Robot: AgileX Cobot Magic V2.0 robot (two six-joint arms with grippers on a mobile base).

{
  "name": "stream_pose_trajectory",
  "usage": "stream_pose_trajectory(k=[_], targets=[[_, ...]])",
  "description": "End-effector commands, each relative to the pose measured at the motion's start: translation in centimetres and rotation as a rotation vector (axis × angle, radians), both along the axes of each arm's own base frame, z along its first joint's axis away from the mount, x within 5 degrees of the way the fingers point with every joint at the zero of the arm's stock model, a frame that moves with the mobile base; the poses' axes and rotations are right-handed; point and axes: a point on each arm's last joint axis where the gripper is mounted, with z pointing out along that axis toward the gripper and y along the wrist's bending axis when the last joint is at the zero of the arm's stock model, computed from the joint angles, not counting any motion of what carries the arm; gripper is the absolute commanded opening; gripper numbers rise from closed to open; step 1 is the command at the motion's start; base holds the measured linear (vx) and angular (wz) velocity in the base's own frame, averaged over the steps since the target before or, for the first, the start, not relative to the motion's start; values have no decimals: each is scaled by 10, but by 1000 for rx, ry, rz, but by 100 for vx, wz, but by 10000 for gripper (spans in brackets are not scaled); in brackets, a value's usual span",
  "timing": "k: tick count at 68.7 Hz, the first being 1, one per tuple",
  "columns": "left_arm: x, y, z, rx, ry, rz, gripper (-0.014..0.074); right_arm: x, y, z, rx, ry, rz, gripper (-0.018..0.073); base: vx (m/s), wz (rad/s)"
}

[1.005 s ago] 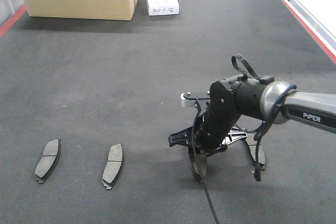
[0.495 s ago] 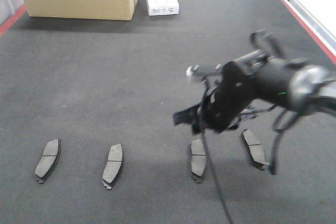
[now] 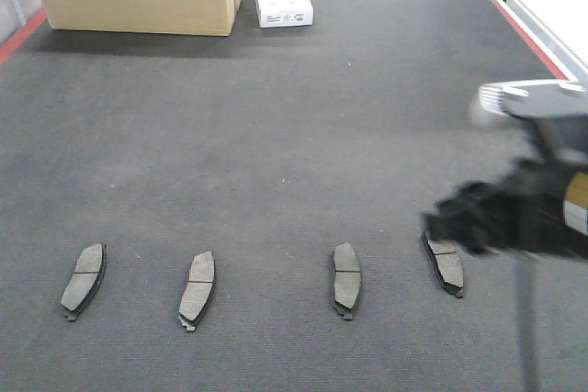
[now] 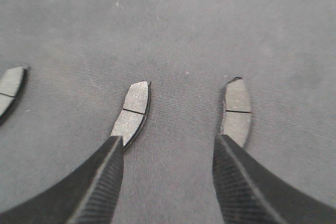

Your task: Move and align brake pads A on conveyor

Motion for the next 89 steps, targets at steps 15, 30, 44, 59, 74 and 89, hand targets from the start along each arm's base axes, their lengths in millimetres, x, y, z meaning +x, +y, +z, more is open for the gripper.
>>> stream_pose_trajectory(k=[15,30,44,59,74,89], targets=[[0,-1,14,-52,-74,-8,465,-82,-43,16,74,-312,49,379,0,0],[0,-1,14,-53,-75,-8,465,-126,-63,-2,98,-514,111,365,0,0],[0,-1,14,-53,-75,-8,450,-146,-71,-22,159,-682,126,307,0,0],[0,-1,14,-51,-75,-8,111,-143,-69,-39,150,-655,132,48,0,0],[0,0,14,-44,-81,-5,-8,-143,-70,-40,145,-645,130,-11,0,0],[0,0,14,-43,-79,-5,-8,-143,-70,-40,143,-643,129,-11,0,0]])
